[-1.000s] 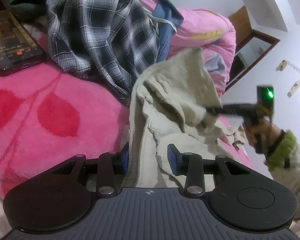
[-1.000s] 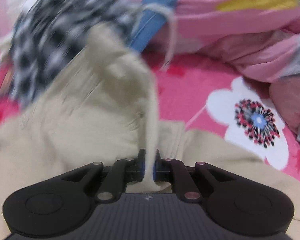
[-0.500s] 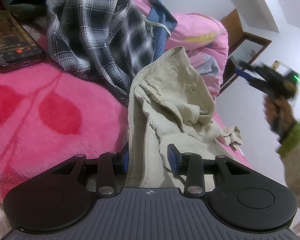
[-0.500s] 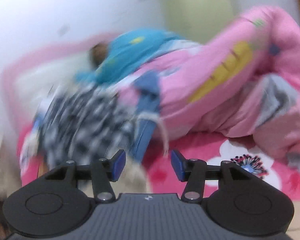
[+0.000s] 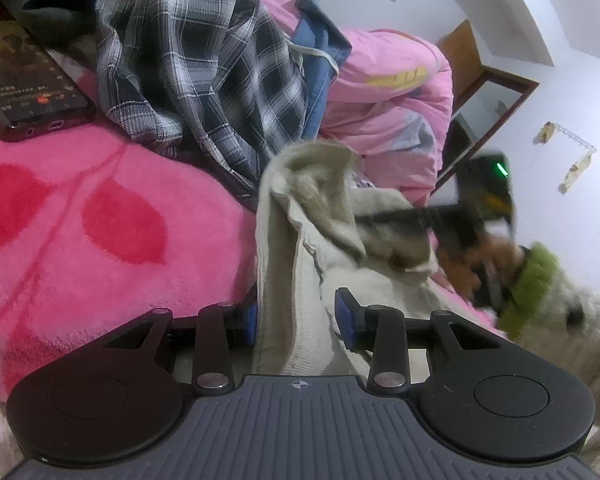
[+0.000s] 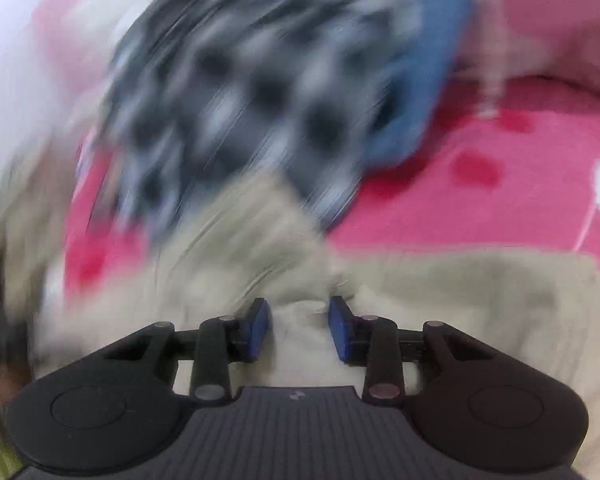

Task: Fold clothes

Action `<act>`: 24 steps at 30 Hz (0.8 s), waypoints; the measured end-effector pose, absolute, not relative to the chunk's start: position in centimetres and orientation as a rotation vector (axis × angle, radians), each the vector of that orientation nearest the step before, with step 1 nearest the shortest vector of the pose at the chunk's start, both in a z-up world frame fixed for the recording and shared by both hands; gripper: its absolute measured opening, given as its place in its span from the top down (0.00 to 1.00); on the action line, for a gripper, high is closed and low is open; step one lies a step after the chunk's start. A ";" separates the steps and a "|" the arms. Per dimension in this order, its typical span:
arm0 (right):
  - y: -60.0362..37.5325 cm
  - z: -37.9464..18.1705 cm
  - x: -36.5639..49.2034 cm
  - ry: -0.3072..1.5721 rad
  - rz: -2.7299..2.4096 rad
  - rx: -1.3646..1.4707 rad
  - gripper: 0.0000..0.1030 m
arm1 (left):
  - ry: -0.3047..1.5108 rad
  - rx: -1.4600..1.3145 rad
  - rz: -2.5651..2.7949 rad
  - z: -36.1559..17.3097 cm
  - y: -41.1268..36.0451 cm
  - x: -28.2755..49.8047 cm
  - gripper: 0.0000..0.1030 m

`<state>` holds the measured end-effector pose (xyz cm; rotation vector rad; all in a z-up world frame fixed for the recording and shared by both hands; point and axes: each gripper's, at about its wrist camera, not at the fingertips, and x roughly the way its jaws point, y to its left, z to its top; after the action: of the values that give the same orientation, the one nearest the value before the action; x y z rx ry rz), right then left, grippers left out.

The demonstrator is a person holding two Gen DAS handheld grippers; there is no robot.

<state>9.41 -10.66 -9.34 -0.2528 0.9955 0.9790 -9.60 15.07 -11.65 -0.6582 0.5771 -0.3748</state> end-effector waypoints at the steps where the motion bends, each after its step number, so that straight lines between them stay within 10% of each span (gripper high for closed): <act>1: -10.4 -9.0 7.9 0.955 0.995 -0.348 0.63 | 0.577 -0.662 -0.378 -11.7 15.1 -9.6 0.64; 10: -10.3 -0.1 14.8 0.710 0.915 -0.186 0.51 | 0.557 -0.653 -0.372 -11.9 14.8 -10.0 0.64; 24: 3.5 -10.0 23.3 0.883 0.842 -0.218 0.53 | 0.527 -0.705 -0.428 -13.1 15.8 -10.0 0.65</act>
<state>23.35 3.48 -9.97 -0.2184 0.8826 0.8415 -9.95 15.76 -13.08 -0.7052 0.5266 -0.4282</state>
